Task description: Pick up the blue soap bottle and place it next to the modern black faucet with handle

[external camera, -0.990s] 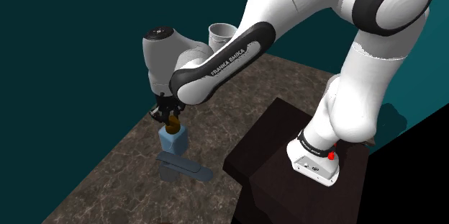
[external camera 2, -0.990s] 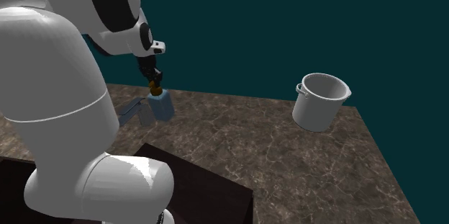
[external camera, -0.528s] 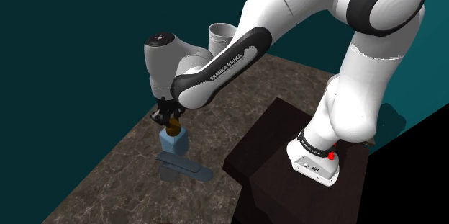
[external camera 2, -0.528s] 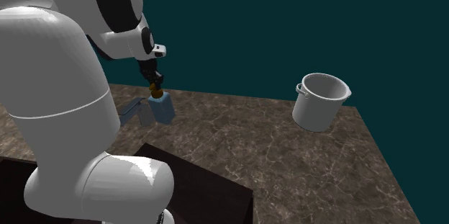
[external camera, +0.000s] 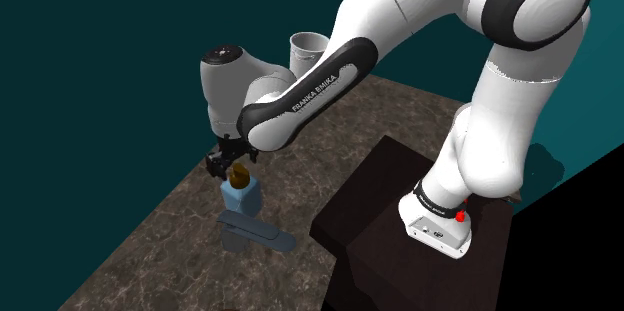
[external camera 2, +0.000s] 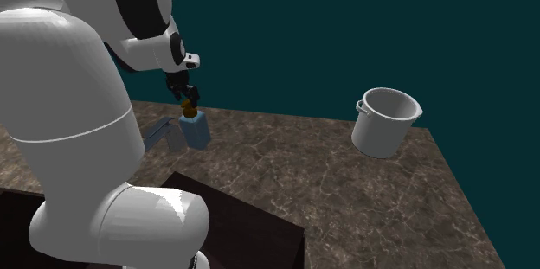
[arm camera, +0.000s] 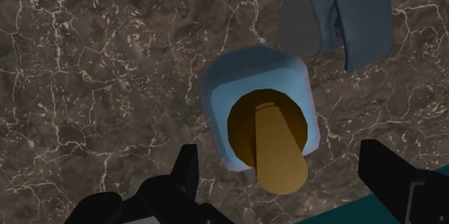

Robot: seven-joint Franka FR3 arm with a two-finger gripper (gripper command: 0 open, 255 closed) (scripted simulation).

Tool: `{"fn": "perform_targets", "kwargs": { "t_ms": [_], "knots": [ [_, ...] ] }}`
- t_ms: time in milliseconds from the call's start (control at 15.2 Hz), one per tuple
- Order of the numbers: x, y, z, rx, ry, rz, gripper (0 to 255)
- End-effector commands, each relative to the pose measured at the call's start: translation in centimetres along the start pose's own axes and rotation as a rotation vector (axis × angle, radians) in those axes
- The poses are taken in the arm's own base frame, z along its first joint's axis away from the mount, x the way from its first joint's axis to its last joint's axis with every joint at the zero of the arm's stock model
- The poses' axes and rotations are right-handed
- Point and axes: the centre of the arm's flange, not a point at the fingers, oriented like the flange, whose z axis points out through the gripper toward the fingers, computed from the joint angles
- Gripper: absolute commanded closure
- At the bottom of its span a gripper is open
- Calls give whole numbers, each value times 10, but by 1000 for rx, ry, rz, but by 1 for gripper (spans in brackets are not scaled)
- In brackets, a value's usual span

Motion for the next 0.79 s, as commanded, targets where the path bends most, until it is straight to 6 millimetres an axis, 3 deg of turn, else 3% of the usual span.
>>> {"fn": "perform_targets", "kwargs": {
  "t_ms": [0,198,726],
  "knots": [
    [0,0,-13,0,0,0,0],
    [0,0,-50,0,0,0,0],
    [0,0,-50,0,0,0,0]
  ]
}}
